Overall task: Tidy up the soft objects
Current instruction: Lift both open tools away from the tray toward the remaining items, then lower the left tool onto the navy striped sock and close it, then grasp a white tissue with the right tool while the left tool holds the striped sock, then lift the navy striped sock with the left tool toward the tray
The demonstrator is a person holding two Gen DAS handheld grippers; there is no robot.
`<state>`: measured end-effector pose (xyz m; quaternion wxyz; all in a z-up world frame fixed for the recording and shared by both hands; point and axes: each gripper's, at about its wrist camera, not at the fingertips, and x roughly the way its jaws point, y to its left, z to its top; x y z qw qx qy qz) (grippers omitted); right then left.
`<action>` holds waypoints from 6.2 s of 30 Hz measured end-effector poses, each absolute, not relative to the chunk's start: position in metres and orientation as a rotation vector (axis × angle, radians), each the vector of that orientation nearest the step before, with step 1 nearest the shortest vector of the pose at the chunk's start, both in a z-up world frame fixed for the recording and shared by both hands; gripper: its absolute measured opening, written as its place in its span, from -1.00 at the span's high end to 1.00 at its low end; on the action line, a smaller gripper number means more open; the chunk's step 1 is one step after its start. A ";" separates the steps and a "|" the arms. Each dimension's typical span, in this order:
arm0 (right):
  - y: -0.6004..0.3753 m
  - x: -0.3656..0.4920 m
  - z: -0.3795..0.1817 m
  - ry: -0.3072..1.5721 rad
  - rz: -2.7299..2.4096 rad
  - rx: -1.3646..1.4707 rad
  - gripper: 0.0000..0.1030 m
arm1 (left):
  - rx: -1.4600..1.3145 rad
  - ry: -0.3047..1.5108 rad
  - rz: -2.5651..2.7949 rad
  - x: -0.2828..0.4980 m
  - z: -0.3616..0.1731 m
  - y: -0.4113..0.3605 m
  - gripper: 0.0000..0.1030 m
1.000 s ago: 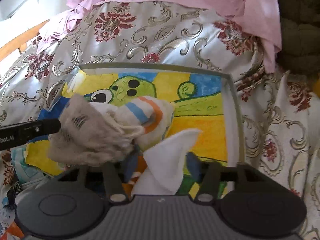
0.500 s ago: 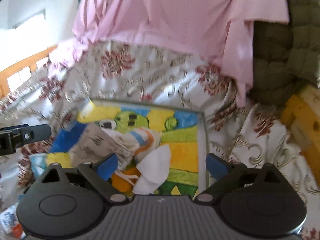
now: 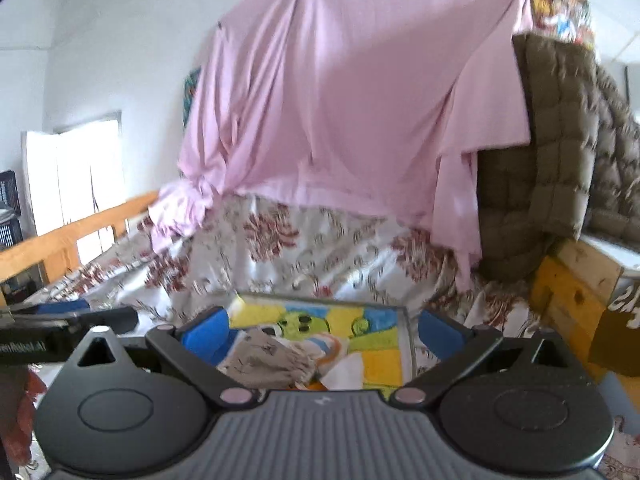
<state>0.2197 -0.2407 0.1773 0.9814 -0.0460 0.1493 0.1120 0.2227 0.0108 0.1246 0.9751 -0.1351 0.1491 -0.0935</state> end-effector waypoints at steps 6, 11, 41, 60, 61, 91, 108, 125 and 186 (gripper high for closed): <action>-0.235 0.172 0.182 0.238 0.273 -0.061 -0.99 | -0.248 0.293 -0.190 0.170 0.127 0.019 -0.99; -0.227 0.136 0.174 0.185 0.270 -0.063 -1.00 | -0.245 0.277 -0.164 0.134 0.119 0.027 -0.99; -0.210 0.102 0.012 0.361 0.259 -0.129 -1.00 | -0.072 0.513 -0.063 0.101 0.005 0.050 -0.99; -0.174 0.115 -0.030 0.521 0.404 -0.187 -0.99 | -0.052 0.603 -0.036 0.129 -0.020 0.061 -0.99; -0.173 0.117 -0.031 0.520 0.403 -0.187 -0.99 | -0.056 0.600 -0.035 0.131 -0.020 0.062 -0.99; -0.134 0.184 -0.047 0.455 0.505 -0.195 -0.99 | -0.116 0.646 -0.200 0.270 -0.033 0.087 -0.99; -0.136 0.186 -0.057 0.501 0.522 -0.162 -0.79 | -0.180 0.778 -0.312 0.318 -0.046 0.070 -0.95; -0.136 0.191 -0.062 0.590 0.559 -0.164 -0.68 | -0.238 0.858 -0.416 0.336 -0.053 0.068 -0.29; -0.159 0.186 -0.038 0.548 0.509 -0.001 0.75 | -0.160 0.816 -0.191 0.317 -0.050 0.050 0.82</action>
